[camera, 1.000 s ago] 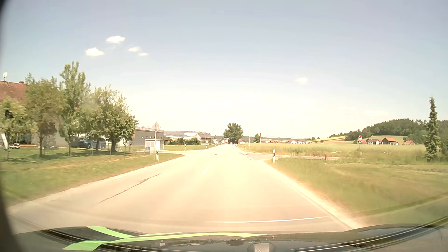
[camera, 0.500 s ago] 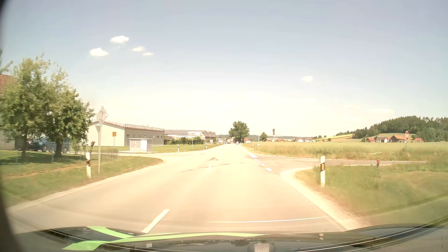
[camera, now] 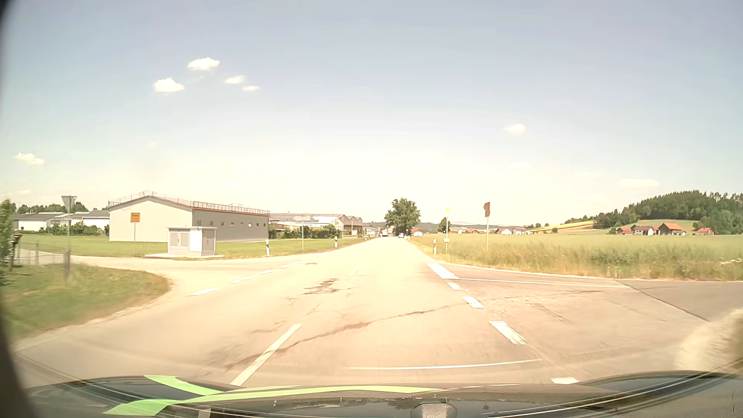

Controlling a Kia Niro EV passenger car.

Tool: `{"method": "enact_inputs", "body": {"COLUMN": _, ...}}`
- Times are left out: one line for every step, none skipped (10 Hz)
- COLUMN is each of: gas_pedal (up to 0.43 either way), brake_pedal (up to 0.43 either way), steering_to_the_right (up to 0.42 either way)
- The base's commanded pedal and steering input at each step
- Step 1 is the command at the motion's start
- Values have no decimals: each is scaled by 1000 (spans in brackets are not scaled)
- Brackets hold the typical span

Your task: Follow the waypoints while adhering to traffic rules and regulations

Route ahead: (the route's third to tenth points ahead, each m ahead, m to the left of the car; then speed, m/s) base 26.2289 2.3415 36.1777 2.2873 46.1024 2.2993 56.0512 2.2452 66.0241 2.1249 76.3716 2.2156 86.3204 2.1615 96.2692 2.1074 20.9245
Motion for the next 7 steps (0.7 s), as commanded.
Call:
{"method": "enact_inputs", "body": {"gas_pedal": 157, "brake_pedal": 0, "steering_to_the_right": -5}}
{"method": "enact_inputs", "body": {"gas_pedal": 177, "brake_pedal": 0, "steering_to_the_right": -4}}
{"method": "enact_inputs", "body": {"gas_pedal": 197, "brake_pedal": 0, "steering_to_the_right": -4}}
{"method": "enact_inputs", "body": {"gas_pedal": 209, "brake_pedal": 0, "steering_to_the_right": -4}}
{"method": "enact_inputs", "body": {"gas_pedal": 209, "brake_pedal": 0, "steering_to_the_right": -3}}
{"method": "enact_inputs", "body": {"gas_pedal": 209, "brake_pedal": 0, "steering_to_the_right": -4}}
{"method": "enact_inputs", "body": {"gas_pedal": 209, "brake_pedal": 0, "steering_to_the_right": -3}}
